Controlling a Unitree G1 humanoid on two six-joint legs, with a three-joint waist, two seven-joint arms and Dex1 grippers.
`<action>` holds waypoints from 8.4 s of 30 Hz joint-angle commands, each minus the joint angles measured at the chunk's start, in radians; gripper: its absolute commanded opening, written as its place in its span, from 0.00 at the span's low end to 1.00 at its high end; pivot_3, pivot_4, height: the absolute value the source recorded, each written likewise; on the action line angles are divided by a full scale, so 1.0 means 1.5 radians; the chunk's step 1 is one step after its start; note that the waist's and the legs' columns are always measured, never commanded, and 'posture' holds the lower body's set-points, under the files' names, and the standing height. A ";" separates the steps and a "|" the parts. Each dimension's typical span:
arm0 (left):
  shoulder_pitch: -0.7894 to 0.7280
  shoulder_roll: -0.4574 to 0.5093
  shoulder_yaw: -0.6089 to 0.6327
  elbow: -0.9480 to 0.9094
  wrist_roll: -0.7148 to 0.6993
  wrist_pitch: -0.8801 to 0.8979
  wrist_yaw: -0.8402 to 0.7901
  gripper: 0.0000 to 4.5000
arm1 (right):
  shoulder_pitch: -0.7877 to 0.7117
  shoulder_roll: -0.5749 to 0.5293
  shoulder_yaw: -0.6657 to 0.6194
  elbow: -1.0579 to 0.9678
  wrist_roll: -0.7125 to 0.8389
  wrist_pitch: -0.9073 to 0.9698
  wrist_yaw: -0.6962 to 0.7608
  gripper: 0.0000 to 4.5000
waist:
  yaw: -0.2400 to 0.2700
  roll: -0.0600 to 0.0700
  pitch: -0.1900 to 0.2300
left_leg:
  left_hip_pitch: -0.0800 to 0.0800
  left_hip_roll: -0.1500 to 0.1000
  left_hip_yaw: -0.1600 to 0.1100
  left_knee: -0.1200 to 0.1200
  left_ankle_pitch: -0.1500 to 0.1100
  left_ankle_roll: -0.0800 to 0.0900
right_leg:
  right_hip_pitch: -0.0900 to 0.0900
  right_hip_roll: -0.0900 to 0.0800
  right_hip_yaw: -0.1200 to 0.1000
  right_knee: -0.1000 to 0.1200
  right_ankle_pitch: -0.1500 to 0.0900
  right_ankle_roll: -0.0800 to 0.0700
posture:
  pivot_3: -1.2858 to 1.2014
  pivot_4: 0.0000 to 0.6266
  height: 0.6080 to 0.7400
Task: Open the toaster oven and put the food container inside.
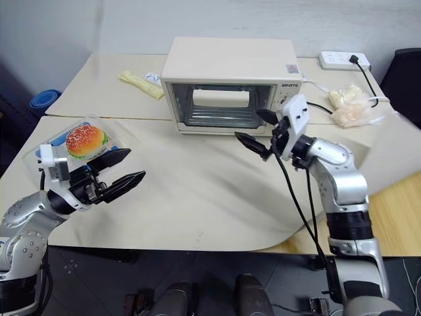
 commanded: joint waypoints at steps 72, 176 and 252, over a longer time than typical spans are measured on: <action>-0.456 -0.127 -0.207 0.595 0.346 -0.299 -0.115 0.01 | 0.260 0.007 -0.029 -0.073 -0.048 -0.202 0.078 1.00 | 0.004 -0.001 0.001 | -0.002 -0.002 0.001 0.005 0.001 -0.001 | -0.002 0.000 0.000 0.006 0.000 0.001 | 0.52 0.24 1.00; -0.620 -0.073 -0.149 0.287 0.173 0.673 0.484 0.04 | 0.505 0.032 -0.074 -0.230 0.012 -0.385 0.052 1.00 | 0.009 -0.005 0.000 | 0.001 -0.001 -0.001 0.004 0.001 -0.005 | 0.000 0.001 0.000 0.007 -0.001 -0.001 | 0.52 0.24 1.00; -0.485 -0.283 -0.162 0.555 0.353 -0.128 0.292 0.00 | -0.210 0.148 0.106 0.509 -0.246 -0.390 -0.144 0.02 | 0.005 -0.004 0.001 | 0.000 -0.001 0.000 0.007 0.001 -0.002 | -0.001 0.000 0.000 0.008 0.000 0.000 | 0.52 0.24 1.00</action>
